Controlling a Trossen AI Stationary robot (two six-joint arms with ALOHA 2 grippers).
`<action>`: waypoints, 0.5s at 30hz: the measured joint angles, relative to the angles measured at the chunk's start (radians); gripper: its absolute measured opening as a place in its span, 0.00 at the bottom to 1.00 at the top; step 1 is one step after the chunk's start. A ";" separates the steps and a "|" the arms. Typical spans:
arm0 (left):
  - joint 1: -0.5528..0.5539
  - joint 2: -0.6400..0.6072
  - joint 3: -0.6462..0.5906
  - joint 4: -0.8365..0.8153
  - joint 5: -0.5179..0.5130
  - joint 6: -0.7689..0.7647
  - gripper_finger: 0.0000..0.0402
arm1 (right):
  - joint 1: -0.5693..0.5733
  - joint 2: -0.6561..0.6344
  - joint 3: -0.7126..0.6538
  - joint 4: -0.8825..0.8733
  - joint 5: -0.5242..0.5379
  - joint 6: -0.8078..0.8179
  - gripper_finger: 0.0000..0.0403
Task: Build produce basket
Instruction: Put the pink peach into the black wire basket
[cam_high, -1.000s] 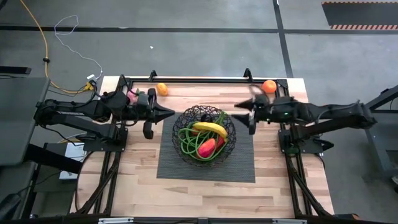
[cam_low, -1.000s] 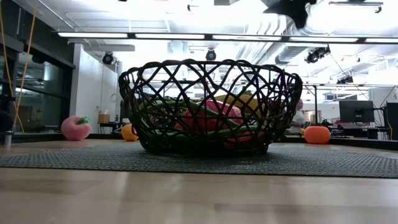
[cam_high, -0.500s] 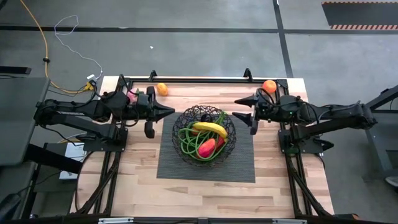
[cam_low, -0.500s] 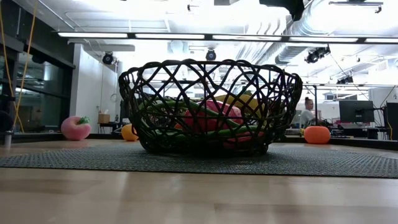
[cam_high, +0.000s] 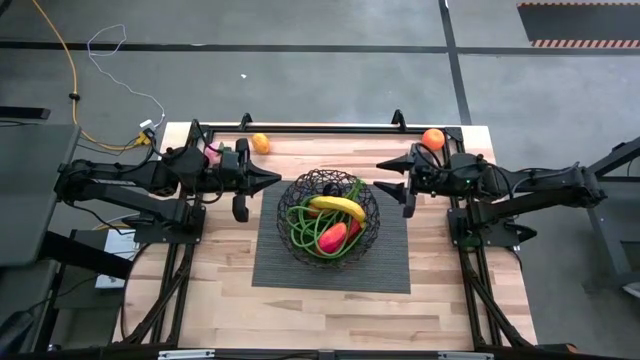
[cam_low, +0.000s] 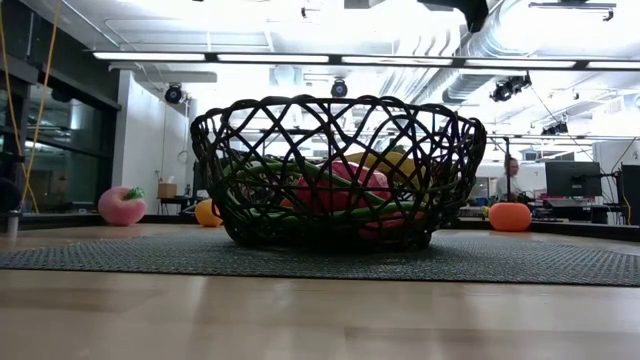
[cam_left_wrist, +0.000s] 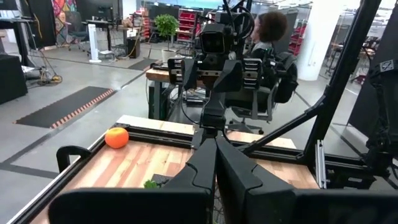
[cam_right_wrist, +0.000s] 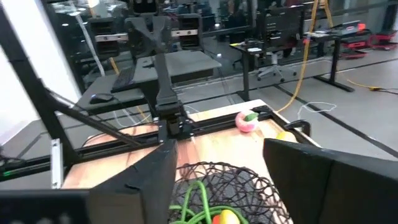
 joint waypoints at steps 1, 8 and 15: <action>0.000 0.000 0.000 0.000 0.000 0.000 0.00 | 0.000 0.000 0.000 0.000 -0.008 -0.002 0.50; 0.000 0.000 0.000 0.000 0.000 0.000 0.00 | 0.000 0.000 0.000 0.000 -0.093 -0.024 0.07; 0.000 0.000 0.000 0.000 0.000 0.000 0.00 | 0.000 0.000 0.000 -0.002 -0.170 -0.005 0.02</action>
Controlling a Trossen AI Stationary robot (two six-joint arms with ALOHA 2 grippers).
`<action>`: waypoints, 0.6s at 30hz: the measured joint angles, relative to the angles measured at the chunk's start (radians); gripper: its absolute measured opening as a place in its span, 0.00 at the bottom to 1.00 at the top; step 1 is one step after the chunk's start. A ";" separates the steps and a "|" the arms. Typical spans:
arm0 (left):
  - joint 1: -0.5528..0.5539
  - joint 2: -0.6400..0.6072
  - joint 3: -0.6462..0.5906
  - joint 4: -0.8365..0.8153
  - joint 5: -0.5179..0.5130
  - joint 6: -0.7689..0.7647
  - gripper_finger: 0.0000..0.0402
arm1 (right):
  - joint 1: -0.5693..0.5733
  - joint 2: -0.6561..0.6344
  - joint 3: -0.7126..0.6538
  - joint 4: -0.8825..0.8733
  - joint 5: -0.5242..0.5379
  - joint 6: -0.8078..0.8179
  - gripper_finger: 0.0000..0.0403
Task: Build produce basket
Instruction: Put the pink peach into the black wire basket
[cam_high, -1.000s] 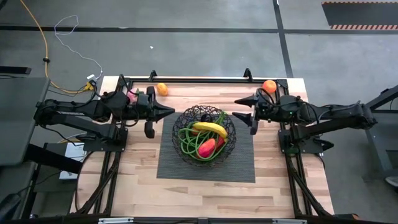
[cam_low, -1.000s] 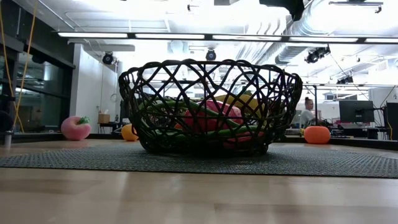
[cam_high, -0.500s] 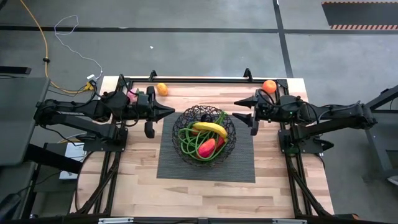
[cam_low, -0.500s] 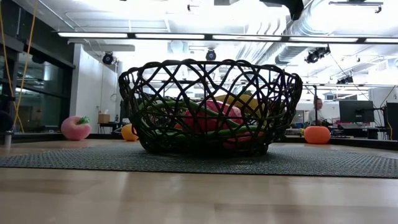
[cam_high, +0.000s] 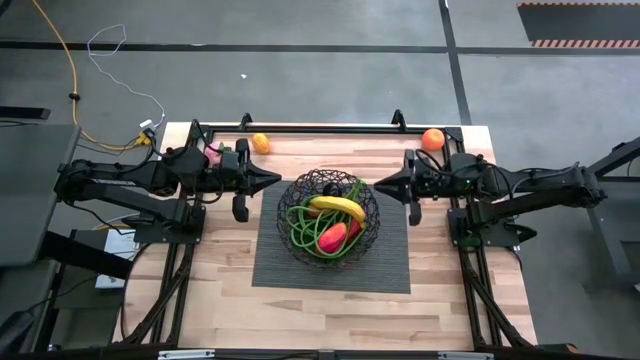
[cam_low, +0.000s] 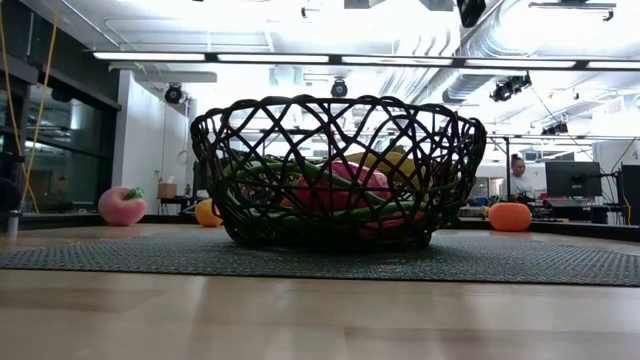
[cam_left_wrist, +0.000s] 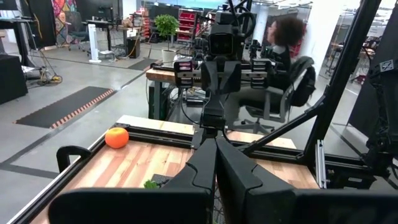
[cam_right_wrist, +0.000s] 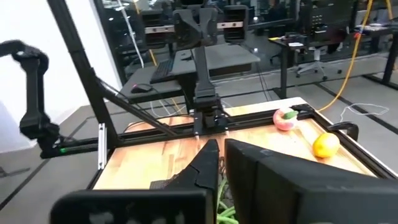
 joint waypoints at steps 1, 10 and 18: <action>0.000 0.000 0.000 0.000 0.000 0.000 0.00 | 0.000 0.000 0.000 -0.001 -0.005 -0.008 0.01; 0.000 0.000 0.000 0.000 -0.013 0.021 0.01 | 0.000 0.000 0.000 -0.002 -0.012 -0.017 0.00; 0.000 0.000 0.000 -0.036 -0.135 0.031 0.22 | 0.000 0.000 0.000 -0.030 -0.016 -0.018 0.00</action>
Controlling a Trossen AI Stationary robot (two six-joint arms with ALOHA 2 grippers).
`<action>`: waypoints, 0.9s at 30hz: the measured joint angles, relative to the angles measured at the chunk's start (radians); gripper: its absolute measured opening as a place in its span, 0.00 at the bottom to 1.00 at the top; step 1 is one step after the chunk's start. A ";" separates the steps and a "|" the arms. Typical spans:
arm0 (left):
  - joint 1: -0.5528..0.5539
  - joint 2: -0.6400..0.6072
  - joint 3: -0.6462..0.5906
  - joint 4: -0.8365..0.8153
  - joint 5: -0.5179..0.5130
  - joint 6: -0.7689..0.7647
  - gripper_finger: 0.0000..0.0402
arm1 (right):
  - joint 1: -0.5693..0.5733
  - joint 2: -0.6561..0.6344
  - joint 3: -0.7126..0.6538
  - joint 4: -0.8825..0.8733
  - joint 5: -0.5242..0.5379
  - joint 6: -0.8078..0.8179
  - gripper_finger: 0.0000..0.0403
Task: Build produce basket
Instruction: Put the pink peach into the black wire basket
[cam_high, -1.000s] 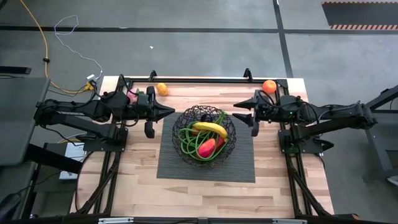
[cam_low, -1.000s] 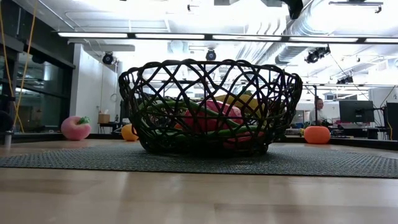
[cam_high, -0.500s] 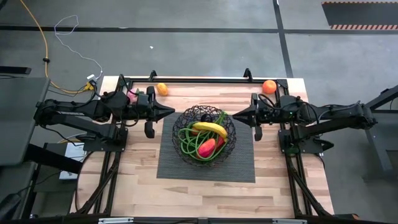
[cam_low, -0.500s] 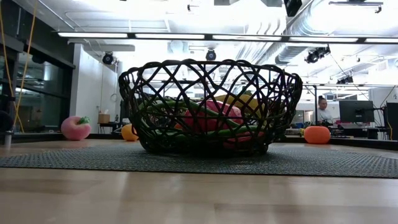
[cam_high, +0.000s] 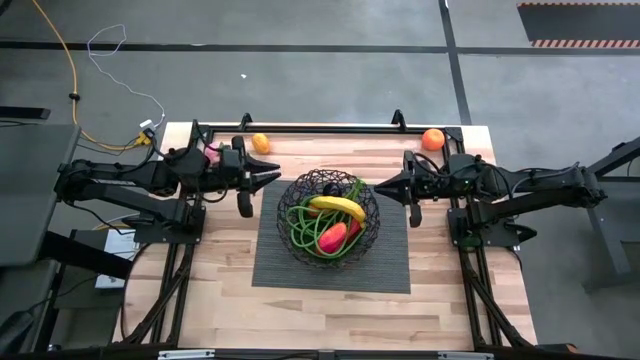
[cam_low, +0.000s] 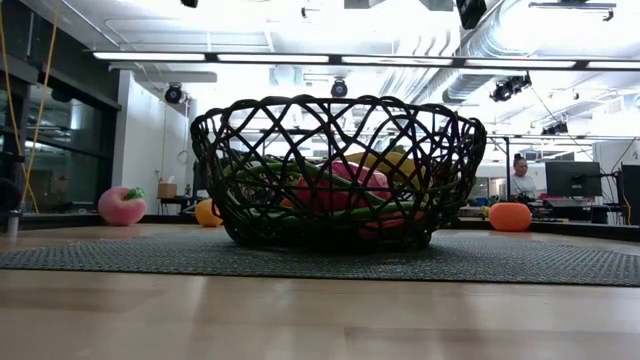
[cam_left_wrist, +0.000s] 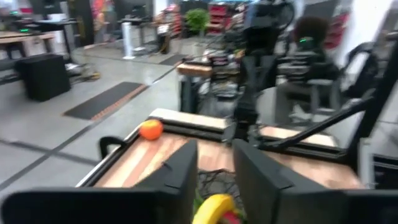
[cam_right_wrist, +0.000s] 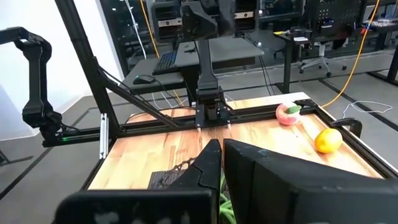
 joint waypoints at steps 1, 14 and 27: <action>0.000 0.000 0.000 -0.008 -0.022 -0.005 0.27 | 0.000 0.000 0.000 -0.003 0.000 0.005 0.00; 0.000 0.000 0.000 -0.047 -0.041 -0.130 0.73 | 0.000 0.000 0.000 -0.003 -0.008 0.008 0.00; 0.067 0.026 0.099 -0.242 -0.186 -0.217 0.76 | 0.000 0.000 0.000 -0.003 -0.027 0.007 0.00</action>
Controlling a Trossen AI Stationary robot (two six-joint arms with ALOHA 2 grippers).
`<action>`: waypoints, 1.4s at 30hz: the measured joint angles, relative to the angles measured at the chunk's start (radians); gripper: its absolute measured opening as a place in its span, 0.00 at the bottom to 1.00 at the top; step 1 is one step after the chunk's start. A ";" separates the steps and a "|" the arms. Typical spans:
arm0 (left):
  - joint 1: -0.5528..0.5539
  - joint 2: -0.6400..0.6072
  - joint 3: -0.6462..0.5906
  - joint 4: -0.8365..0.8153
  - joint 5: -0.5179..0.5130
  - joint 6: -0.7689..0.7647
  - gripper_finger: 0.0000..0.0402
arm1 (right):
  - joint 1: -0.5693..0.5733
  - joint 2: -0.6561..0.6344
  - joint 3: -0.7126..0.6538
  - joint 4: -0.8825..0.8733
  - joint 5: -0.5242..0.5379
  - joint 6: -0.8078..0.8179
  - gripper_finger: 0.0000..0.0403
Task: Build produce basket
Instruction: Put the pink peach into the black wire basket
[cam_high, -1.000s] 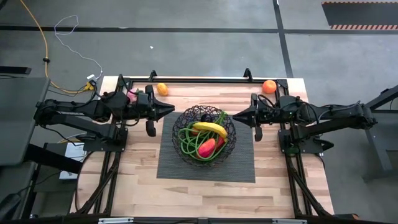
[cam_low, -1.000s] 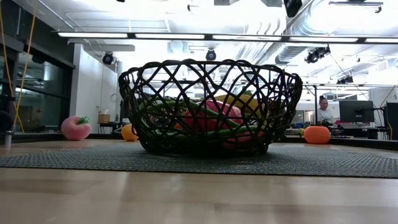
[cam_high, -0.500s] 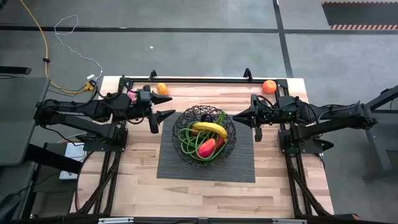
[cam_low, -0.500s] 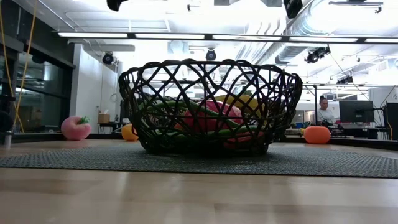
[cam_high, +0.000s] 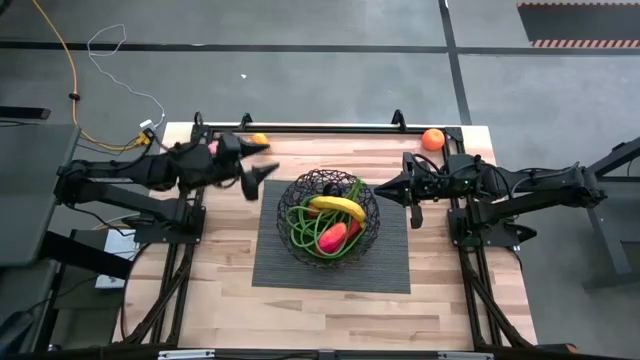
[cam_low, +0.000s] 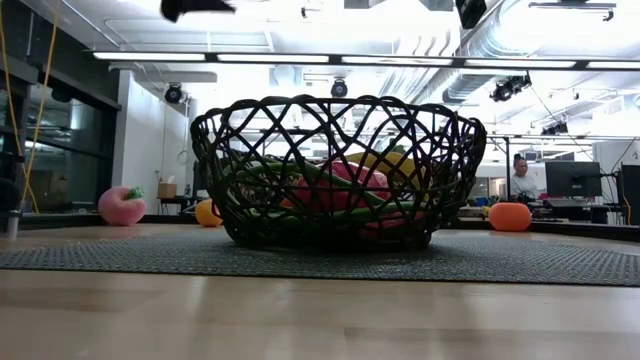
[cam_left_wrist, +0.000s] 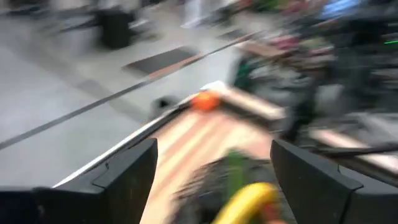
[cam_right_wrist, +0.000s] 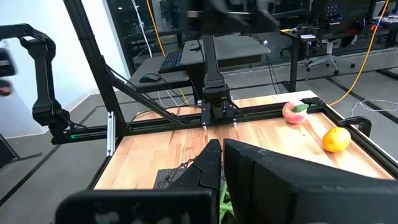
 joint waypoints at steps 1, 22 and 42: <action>0.029 0.013 0.029 -0.069 -0.024 -0.022 0.76 | 0.000 0.000 0.000 0.000 0.000 0.000 0.00; 0.718 0.440 0.052 -0.774 -0.093 -0.175 0.76 | 0.000 0.000 0.000 -0.010 -0.006 -0.001 0.00; 0.702 0.634 0.053 -0.782 -0.155 -0.483 0.76 | -0.001 0.000 0.000 -0.091 -0.034 -0.070 0.00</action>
